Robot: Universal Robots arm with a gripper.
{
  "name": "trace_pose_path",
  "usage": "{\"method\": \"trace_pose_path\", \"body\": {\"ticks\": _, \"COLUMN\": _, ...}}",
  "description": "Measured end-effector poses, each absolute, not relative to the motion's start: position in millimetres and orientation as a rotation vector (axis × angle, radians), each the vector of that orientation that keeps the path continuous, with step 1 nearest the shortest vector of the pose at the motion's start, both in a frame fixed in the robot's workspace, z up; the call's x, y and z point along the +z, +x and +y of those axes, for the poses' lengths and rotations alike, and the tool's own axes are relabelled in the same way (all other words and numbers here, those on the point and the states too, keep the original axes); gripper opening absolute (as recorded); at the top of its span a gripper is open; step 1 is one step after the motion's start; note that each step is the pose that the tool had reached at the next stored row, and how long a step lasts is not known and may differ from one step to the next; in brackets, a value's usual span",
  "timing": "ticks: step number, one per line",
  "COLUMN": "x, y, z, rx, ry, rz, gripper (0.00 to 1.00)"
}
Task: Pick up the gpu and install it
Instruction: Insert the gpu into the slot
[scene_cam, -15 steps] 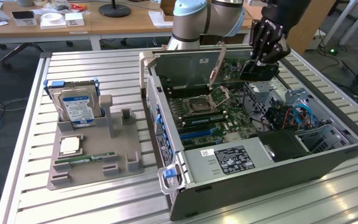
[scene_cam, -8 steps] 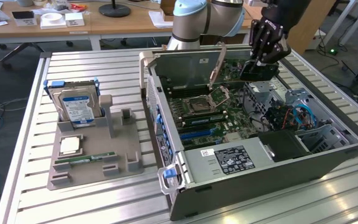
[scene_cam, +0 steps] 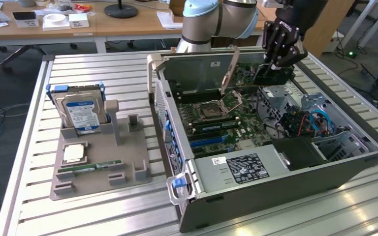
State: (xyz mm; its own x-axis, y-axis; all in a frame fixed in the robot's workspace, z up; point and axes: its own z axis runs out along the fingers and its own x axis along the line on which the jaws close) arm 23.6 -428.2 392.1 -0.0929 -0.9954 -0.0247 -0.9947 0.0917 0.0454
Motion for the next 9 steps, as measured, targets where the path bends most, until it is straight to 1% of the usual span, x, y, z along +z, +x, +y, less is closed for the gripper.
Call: {"method": "trace_pose_path", "body": {"ticks": 9, "x": 385.3, "y": 18.8, "z": -427.5, "rx": -0.078, "ry": 2.157, "rz": -2.264, "gripper": 0.27}}
